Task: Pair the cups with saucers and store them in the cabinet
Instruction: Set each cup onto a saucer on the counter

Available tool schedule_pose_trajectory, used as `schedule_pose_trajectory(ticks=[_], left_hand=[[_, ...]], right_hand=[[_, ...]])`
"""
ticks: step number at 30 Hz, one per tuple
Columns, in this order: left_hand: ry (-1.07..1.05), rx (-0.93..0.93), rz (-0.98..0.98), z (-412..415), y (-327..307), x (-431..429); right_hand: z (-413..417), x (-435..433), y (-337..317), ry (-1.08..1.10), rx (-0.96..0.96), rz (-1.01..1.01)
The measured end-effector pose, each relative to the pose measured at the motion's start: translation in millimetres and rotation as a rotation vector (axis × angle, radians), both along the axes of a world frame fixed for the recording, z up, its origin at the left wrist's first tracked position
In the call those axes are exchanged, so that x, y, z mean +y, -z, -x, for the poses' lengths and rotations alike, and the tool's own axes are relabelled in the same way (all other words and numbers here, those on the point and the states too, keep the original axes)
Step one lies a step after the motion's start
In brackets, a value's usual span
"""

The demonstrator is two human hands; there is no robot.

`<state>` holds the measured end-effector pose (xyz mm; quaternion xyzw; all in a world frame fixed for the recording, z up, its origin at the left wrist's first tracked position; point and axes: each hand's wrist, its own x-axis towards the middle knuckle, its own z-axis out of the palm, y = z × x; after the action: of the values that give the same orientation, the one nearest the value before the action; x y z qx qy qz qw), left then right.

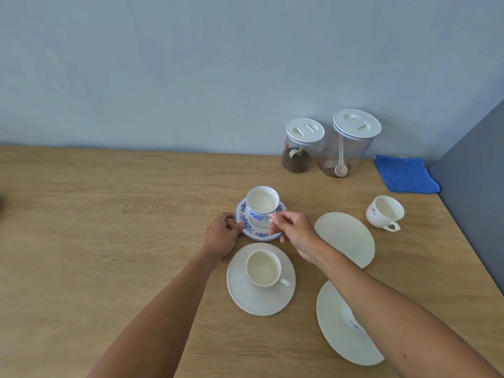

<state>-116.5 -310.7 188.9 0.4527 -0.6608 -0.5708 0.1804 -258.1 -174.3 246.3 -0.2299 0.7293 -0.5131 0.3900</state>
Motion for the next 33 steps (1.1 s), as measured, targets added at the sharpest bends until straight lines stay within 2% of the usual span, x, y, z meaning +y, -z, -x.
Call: schedule_pose_trajectory(ticks=[23,25,29,33], left_hand=[[-0.004,-0.054,0.021,-11.7,-18.5,2.7],[-0.038,-0.091,0.088,-16.8,-25.6,1.8],[-0.021,-0.067,0.277,-7.7,-55.4,4.9],[0.176,-0.019,0.285,30.4,-92.9,20.8]], right_hand=[[-0.9,12.9,9.2,0.026,-0.012,-0.090],[3.3,17.9,4.9,0.018,-0.023,-0.076],[28.2,46.6,-11.5,0.021,0.196,-0.136],[65.6,93.3,-22.1,0.180,0.328,-0.124]])
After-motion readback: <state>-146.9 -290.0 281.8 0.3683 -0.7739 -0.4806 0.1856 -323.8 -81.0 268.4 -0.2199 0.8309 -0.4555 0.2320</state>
